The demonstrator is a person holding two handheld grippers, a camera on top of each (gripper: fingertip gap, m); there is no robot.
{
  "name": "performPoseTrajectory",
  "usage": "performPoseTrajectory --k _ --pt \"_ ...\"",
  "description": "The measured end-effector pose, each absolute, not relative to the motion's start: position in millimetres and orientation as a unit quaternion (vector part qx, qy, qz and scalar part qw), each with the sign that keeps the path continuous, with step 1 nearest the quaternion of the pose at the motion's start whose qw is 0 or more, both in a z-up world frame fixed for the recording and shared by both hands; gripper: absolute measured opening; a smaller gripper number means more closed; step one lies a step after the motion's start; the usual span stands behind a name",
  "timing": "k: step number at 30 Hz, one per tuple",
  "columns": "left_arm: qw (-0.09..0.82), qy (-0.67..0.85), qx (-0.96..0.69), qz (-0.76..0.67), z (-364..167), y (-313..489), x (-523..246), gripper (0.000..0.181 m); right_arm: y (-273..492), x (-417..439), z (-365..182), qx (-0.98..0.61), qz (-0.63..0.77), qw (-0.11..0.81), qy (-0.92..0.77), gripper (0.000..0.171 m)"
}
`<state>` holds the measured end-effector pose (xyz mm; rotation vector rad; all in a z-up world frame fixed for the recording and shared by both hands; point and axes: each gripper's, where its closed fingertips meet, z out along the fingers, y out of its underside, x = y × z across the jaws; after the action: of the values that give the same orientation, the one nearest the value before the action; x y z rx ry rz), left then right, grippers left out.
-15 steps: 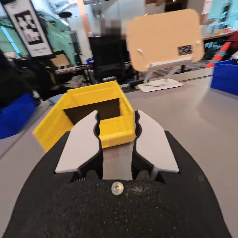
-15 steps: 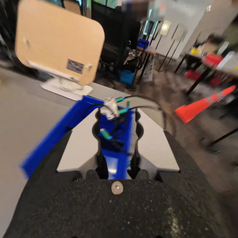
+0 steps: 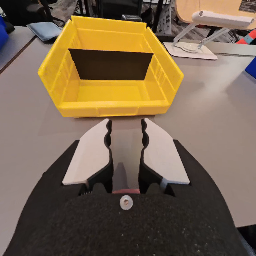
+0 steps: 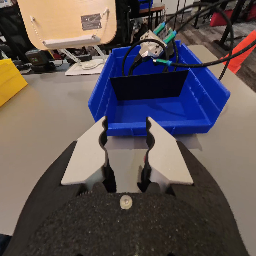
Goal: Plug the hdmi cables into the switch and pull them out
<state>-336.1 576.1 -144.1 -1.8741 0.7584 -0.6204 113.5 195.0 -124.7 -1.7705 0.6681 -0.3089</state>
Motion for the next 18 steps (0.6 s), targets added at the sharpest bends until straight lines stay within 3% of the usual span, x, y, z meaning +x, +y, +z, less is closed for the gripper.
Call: performPoseTrajectory --k 18 --pt "0.476 0.325 -0.779 -0.249 -154.3 569.6 -329.2 0.045 181.1 139.1 -143.1 -0.757 -0.126 0.565 0.302 0.053"
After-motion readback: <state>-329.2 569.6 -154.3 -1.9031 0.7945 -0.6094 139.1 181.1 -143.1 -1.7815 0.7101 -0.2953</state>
